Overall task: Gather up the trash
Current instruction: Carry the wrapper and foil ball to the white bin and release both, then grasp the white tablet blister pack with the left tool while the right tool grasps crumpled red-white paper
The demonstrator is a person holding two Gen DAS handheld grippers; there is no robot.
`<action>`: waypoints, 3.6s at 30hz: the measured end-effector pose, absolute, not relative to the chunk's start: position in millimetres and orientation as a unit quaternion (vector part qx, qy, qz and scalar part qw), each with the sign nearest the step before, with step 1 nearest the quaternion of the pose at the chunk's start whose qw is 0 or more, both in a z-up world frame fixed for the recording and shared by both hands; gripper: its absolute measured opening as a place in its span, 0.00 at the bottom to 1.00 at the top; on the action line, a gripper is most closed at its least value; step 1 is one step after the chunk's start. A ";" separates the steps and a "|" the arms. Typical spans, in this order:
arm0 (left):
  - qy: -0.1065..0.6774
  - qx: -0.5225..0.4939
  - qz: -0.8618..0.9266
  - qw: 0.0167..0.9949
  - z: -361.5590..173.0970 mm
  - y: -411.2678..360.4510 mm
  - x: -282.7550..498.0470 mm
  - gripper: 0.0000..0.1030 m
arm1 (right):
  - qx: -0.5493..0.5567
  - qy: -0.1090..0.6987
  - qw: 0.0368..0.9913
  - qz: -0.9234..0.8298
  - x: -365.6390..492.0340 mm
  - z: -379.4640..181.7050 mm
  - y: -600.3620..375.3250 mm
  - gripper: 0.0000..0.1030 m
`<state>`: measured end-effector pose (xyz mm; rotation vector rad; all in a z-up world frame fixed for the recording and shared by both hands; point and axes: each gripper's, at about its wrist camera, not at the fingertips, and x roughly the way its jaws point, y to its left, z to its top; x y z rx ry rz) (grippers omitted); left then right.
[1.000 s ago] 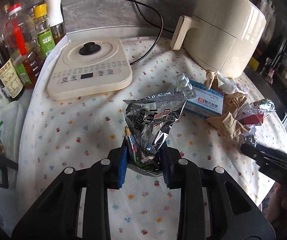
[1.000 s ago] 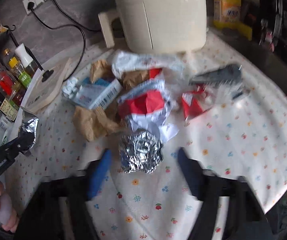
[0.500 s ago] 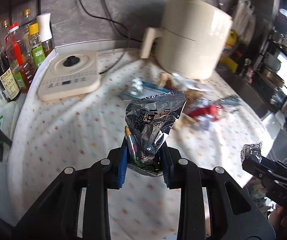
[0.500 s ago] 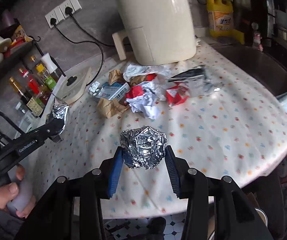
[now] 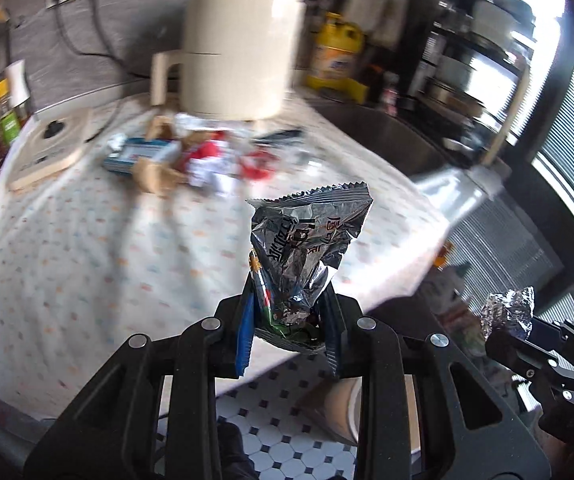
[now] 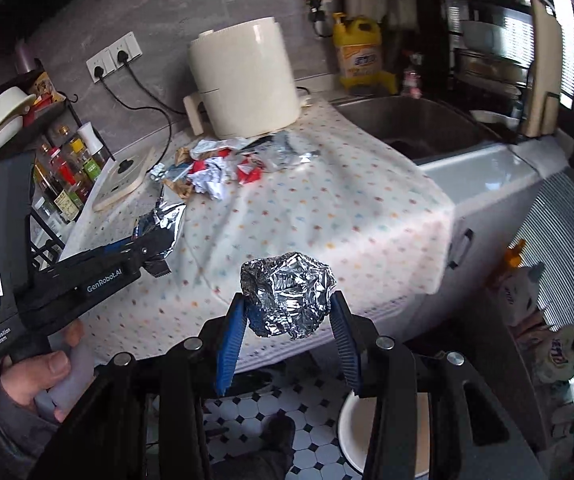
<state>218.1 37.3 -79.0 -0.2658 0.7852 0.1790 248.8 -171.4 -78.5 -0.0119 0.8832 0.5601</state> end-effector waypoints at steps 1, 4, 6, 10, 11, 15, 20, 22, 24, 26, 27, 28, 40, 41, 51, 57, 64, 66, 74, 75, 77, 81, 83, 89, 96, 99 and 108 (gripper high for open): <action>0.381 -0.126 0.080 0.912 -78.6 27.1 217.9 0.28 | -0.003 0.420 0.869 0.262 245.4 -77.7 -182.9 0.41; 0.383 -0.116 0.062 0.914 -78.0 -2.2 217.1 0.28 | 0.006 0.416 0.875 0.245 237.9 -75.8 -211.5 0.41; 0.385 -0.110 0.049 0.915 -78.3 -20.9 217.3 0.28 | 0.011 0.415 0.879 0.236 233.4 -75.3 -228.2 0.41; 0.391 -0.103 0.027 0.914 -81.8 -54.0 216.6 0.28 | 0.021 0.413 0.885 0.216 224.8 -76.0 -261.3 0.41; 0.392 -0.100 0.022 0.914 -82.9 -60.9 216.6 0.28 | 0.023 0.414 0.885 0.210 223.1 -77.5 -268.9 0.41; 0.399 -0.093 0.004 0.912 -90.4 -87.5 218.3 0.28 | 0.029 0.420 0.886 0.192 217.4 -84.7 -290.6 0.43; 0.413 -0.091 -0.017 0.906 -104.4 -114.8 219.5 0.28 | 0.031 0.419 0.894 0.155 208.1 -93.1 -320.3 0.77; 0.420 -0.085 -0.028 0.903 -110.9 -125.6 218.8 0.28 | 0.039 0.425 0.893 0.143 206.8 -96.4 -331.7 0.77; 0.427 -0.080 -0.037 0.900 -117.2 -134.3 218.6 0.28 | 0.049 0.428 0.893 0.130 204.5 -99.1 -343.5 0.77; 0.432 -0.078 -0.044 0.897 -121.9 -141.5 219.4 0.29 | 0.053 0.430 0.894 0.118 200.8 -101.4 -354.8 0.79; 0.436 -0.077 -0.050 0.895 -124.8 -146.7 220.0 0.29 | 0.054 0.431 0.894 0.113 199.2 -102.2 -358.8 0.79; 0.439 -0.076 -0.055 0.894 -127.2 -151.5 220.5 0.29 | 0.056 0.431 0.894 0.107 197.3 -102.8 -362.9 0.79; 0.447 -0.070 -0.065 0.889 -124.4 -161.8 219.0 0.76 | 0.074 0.425 0.898 0.083 185.7 -96.7 -376.2 0.82; 0.441 -0.072 -0.057 0.893 -119.0 -155.6 218.9 0.77 | 0.076 0.422 0.899 0.085 186.2 -95.2 -373.9 0.83; 0.376 -0.091 0.047 0.921 -63.2 -64.9 199.7 0.90 | 0.072 0.390 0.907 0.140 201.1 -68.3 -312.5 0.92; 0.349 -0.114 0.095 0.925 -47.8 -11.6 186.2 0.91 | 0.057 0.385 0.903 0.181 211.5 -59.1 -264.2 0.92; 0.325 -0.132 0.129 0.928 -40.5 41.2 169.9 0.92 | 0.049 0.383 0.894 0.230 223.0 -53.3 -210.9 0.92; 0.319 -0.141 0.138 0.927 -40.8 55.2 166.1 0.92 | 0.044 0.382 0.890 0.244 225.4 -51.3 -194.1 0.91; 0.300 -0.167 0.170 0.923 -44.7 115.3 158.3 0.92 | 0.021 0.386 0.880 0.275 239.4 -51.9 -135.0 0.86; 0.299 -0.169 0.172 0.923 -45.5 123.9 158.7 0.92 | 0.019 0.385 0.880 0.278 241.6 -51.9 -127.9 0.85; 0.297 -0.169 0.176 0.923 -46.1 135.4 160.1 0.92 | 0.016 0.384 0.879 0.283 246.1 -52.4 -115.4 0.82; 0.287 -0.168 0.176 0.926 -45.7 161.5 165.2 0.91 | 0.009 0.382 0.877 0.292 257.8 -54.0 -83.4 0.78; 0.284 -0.169 0.176 0.927 -46.7 174.4 168.5 0.91 | 0.006 0.381 0.876 0.295 263.0 -54.8 -68.7 0.77; 0.292 -0.185 0.171 0.922 -50.4 216.5 184.6 0.78 | 0.005 0.385 0.875 0.294 279.1 -55.9 -28.2 0.73; 0.302 -0.174 0.167 0.922 -54.0 253.6 203.5 0.74 | -0.002 0.382 0.879 0.286 300.8 -57.5 15.5 0.73; 0.307 -0.181 0.161 0.920 -57.8 270.2 215.5 0.68 | 0.000 0.384 0.880 0.279 310.9 -59.3 32.1 0.73; 0.323 -0.182 0.147 0.917 -75.6 307.0 258.2 0.59 | -0.024 0.393 0.883 0.254 341.9 -75.8 71.2 0.72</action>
